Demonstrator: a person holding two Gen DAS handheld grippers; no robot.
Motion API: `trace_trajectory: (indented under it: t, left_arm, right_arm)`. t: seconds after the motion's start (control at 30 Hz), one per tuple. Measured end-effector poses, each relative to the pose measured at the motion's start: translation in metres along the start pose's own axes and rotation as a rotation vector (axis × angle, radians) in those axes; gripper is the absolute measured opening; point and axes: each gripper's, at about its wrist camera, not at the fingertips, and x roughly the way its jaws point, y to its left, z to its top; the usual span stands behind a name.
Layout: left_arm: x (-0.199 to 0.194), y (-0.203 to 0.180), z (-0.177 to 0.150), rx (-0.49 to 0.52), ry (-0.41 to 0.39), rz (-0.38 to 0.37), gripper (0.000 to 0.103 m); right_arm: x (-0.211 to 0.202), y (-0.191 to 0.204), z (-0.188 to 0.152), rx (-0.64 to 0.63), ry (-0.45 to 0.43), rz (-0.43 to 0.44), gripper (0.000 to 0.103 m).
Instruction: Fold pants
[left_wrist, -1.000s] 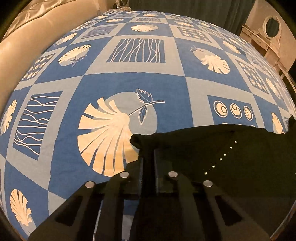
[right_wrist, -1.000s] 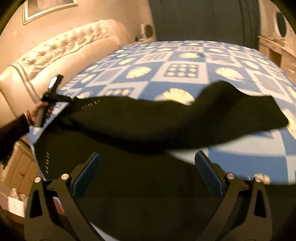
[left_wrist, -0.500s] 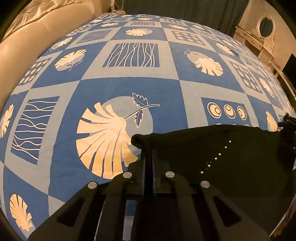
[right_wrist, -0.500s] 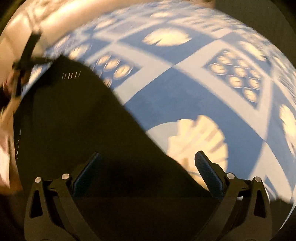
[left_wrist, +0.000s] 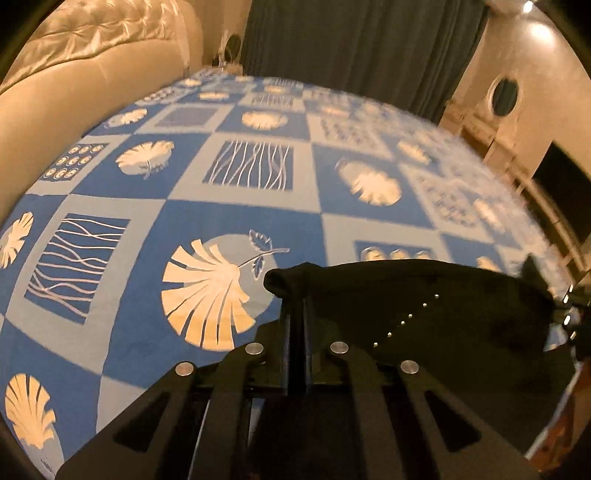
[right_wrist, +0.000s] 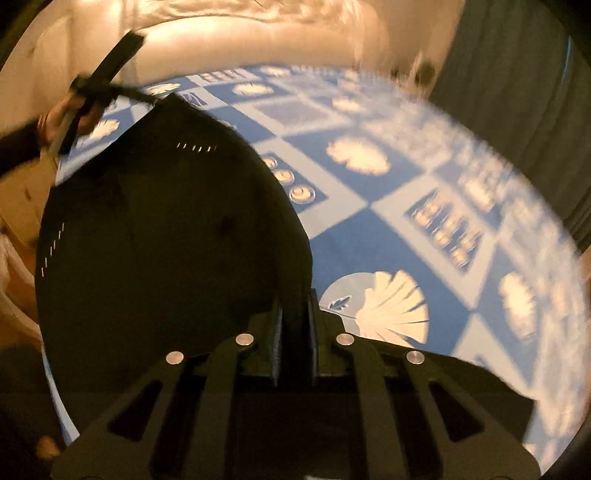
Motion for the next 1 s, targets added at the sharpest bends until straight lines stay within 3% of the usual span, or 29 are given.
trace_trajectory:
  t: [0.23,0.33,0.4,0.5,0.57,0.67,0.73,0.87,1.0]
  left_arm:
    - [-0.076,-0.003,-0.056,-0.016,-0.064,-0.104,0.006]
    - [-0.095,0.001,-0.097,-0.032,-0.03,-0.092,0.013]
    - [-0.098,0.007,-0.132,-0.054,0.034,-0.073,0.015]
    - [-0.097,0.019,-0.171,-0.11,0.122,-0.002,0.015]
    - [-0.102,0.029,-0.19,-0.192,0.145,0.015,0.015]
    - [-0.118,0.025,-0.197,-0.308,0.104,0.014,0.015]
    - [-0.119,0.012,-0.193,-0.326,0.09,0.007,0.016]
    - [-0.097,-0.016,-0.176,-0.375,0.086,0.001,0.016]
    - [-0.067,-0.015,-0.176,-0.481,0.135,-0.018,0.016]
  right_arm:
    - [-0.047,0.077,-0.076,-0.045,-0.022,-0.109,0.014]
    - [-0.048,0.091,-0.103,0.02,0.022,-0.085,0.014]
    - [-0.046,0.096,-0.118,0.075,0.05,-0.061,0.017]
    - [-0.053,0.086,-0.136,0.301,0.061,0.034,0.031]
    - [-0.064,0.067,-0.143,0.533,0.009,0.122,0.067]
    - [-0.08,0.037,-0.153,0.891,-0.122,0.218,0.082]
    - [-0.078,0.022,-0.152,1.053,-0.162,0.229,0.085]
    - [-0.061,0.015,-0.14,1.184,-0.174,0.23,0.085]
    - [-0.041,0.021,-0.129,1.258,-0.146,0.255,0.085]
